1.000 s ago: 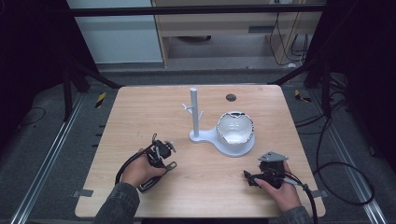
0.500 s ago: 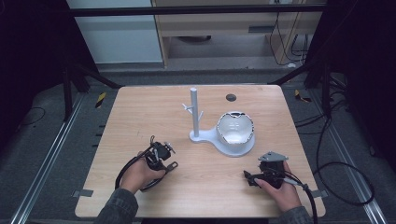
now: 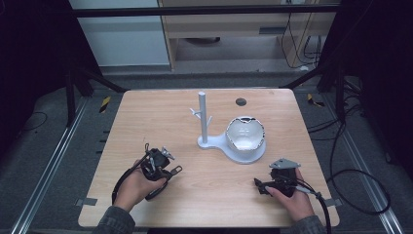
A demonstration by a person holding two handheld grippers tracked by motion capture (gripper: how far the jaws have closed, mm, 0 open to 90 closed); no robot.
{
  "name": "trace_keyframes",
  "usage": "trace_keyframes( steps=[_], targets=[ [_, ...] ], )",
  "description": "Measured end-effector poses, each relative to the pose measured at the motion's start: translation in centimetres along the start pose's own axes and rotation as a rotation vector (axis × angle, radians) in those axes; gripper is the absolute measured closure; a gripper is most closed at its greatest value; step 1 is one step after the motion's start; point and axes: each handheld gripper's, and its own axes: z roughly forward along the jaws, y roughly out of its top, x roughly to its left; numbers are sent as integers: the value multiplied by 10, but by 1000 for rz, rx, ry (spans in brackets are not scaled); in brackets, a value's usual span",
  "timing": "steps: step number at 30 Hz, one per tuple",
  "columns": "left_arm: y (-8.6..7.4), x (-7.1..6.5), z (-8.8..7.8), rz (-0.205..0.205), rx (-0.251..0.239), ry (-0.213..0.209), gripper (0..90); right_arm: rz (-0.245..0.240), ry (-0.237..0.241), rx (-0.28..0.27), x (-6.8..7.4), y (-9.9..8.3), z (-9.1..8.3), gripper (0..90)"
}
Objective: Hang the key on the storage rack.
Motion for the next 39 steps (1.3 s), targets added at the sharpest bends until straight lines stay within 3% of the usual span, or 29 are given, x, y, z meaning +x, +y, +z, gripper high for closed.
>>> trace_keyframes(
  steps=[5, 9, 19, 29, 32, 39],
  targets=[
    [-15, 6, -13, -20, -92, -1, 804, 0, 0, 0, 0, 0, 0, 4],
    [-19, 7, -18, -25, -107, 9, 804, 0, 0, 0, 0, 0, 0, 4],
    [-32, 8, -39, -43, -215, 40, 805, -4, 3, -1, -1, 0, 1, 5],
    [-34, 4, -53, -31, -302, 91, 807, -3, 2, -1, 0, 1, 1, 4],
    [-33, 5, -58, -43, -369, 102, 808, -4, 3, -1, 0, 1, 1, 4],
    [-30, 8, -57, -53, -412, 113, 809, -3, 3, -1, 0, 1, 1, 4]
  ],
)
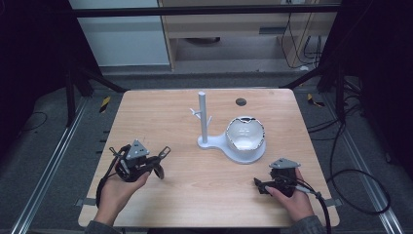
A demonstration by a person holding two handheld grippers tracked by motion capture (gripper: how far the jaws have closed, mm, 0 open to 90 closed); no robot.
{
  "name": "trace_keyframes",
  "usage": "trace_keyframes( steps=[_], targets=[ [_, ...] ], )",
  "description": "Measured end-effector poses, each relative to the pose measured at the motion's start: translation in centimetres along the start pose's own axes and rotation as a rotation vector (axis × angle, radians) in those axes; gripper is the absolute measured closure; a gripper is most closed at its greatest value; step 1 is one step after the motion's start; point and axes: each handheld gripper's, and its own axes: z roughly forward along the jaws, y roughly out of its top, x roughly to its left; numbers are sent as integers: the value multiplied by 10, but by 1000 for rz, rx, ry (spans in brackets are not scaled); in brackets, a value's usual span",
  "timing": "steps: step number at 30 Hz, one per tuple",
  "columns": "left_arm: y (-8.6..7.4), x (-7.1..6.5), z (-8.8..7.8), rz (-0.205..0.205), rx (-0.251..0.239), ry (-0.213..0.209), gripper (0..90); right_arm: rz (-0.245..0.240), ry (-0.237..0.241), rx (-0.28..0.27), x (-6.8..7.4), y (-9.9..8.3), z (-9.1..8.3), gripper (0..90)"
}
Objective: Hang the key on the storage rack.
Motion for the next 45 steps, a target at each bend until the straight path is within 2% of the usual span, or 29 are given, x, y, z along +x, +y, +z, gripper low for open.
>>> trace_keyframes(
  steps=[9, 16, 25, 32, 35, 40, 41, 45],
  targets=[
    [1, -2, 3, 1, -17, 5, 809, 0, -1, -1, 0, 0, 0, 4],
    [7, -8, 2, -11, -76, 15, 808, 4, -1, 0, 0, 0, 0, 4],
    [12, -13, 6, -9, -80, 19, 809, 4, -1, 0, 0, 0, 0, 4],
    [26, -18, 4, -42, -131, 26, 809, 1, -1, 0, 0, 0, 0, 4],
    [36, -21, 4, -20, -151, 50, 809, 15, -10, 2, 0, 1, 1, 4],
    [45, -24, 7, -24, -185, 59, 809, 15, -11, 3, 0, 2, 1, 4],
    [48, -27, 7, -27, -205, 62, 809, 15, -11, 3, 0, 2, 1, 4],
    [52, -32, 8, -23, -220, 61, 809, 25, -18, 2, 1, 1, 1, 4]
  ],
)
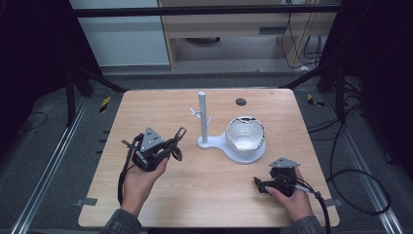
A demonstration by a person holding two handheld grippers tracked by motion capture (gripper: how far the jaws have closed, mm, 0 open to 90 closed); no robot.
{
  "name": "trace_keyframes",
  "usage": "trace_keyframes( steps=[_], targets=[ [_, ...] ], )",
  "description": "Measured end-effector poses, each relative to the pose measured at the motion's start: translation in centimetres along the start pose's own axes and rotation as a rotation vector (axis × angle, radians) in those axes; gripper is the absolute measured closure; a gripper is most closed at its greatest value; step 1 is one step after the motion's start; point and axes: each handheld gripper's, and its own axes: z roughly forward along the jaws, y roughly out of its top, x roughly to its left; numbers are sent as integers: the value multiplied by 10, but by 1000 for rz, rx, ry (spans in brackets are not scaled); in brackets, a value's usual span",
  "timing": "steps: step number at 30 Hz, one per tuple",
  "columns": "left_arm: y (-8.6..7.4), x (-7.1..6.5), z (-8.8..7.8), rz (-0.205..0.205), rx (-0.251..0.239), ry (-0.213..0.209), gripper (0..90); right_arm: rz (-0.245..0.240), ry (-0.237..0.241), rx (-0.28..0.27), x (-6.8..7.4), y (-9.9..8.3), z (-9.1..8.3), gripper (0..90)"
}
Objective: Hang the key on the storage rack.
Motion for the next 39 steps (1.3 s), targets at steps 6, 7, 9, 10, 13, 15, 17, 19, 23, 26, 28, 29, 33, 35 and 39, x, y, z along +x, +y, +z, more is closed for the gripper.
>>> trace_keyframes(
  steps=[6, 7, 9, 10, 13, 15, 17, 19, 23, 26, 28, 29, 33, 35, 39],
  targets=[
    [6, -6, 4, 5, -24, -1, 809, 3, -6, 0, 0, 0, 0, 4],
    [7, -6, 5, 11, -21, 2, 809, 2, -5, -1, 0, 0, 0, 4],
    [11, -6, 7, 5, -34, 12, 809, 3, -6, 0, 1, 0, 0, 4],
    [13, -6, 8, 0, -42, 11, 809, 3, -6, 0, 1, 0, 0, 4],
    [16, -7, 10, -18, -56, 10, 809, 3, -4, -1, 0, 0, 0, 4],
    [19, -8, 12, -14, -55, 13, 809, 3, -7, 1, 1, -1, -1, 4],
    [22, -9, 12, -16, -66, 12, 809, 3, -6, 1, 1, -1, -1, 4],
    [24, -9, 12, -22, -80, 16, 809, 3, -7, 1, 1, -1, -1, 4],
    [27, -8, 14, -20, -87, 27, 808, 6, -6, 0, 1, -1, -1, 4],
    [28, -5, 15, -18, -86, 35, 808, -2, -4, 0, -1, -2, -2, 5],
    [28, -4, 17, -19, -87, 37, 809, -1, -6, 0, -1, -3, -3, 4],
    [30, -3, 17, -17, -94, 44, 808, 0, -6, 0, -1, -3, -3, 4],
    [33, -3, 19, -16, -100, 42, 809, -1, -6, 0, -1, -3, -3, 5],
    [35, -5, 23, -3, -95, 42, 808, -1, -6, 0, -1, -3, -3, 4],
    [39, -7, 27, 12, -108, 48, 809, 0, -6, 0, -1, -3, -3, 4]
  ],
)
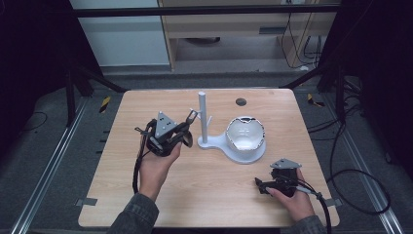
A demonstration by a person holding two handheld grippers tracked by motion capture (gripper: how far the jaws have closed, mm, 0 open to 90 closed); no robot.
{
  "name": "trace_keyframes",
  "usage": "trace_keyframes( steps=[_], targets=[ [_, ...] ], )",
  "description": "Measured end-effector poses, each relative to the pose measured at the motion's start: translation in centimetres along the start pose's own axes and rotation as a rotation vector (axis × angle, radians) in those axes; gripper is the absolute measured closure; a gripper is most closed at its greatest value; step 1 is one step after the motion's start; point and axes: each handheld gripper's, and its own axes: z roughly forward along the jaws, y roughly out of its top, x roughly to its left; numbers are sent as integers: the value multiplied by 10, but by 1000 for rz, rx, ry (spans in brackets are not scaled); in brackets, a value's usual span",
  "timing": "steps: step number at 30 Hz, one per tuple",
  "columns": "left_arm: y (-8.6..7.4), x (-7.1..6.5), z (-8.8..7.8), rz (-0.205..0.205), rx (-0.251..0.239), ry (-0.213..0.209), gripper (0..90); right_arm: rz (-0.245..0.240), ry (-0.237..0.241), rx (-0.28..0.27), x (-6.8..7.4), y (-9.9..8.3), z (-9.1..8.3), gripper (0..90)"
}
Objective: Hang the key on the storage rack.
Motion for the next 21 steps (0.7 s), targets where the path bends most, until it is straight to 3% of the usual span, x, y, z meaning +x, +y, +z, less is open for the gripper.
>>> trace_keyframes(
  steps=[8, 14, 21],
  targets=[
    [2, 0, 1, -12, 0, 0, 808, 0, -1, 0, 0, 0, 0, 4],
    [1, 0, 4, 21, -1, 18, 808, -1, -1, -1, 0, 0, 0, 4],
    [1, -1, 8, 20, 5, 18, 807, -2, -1, -1, 0, 0, 0, 5]
  ],
)
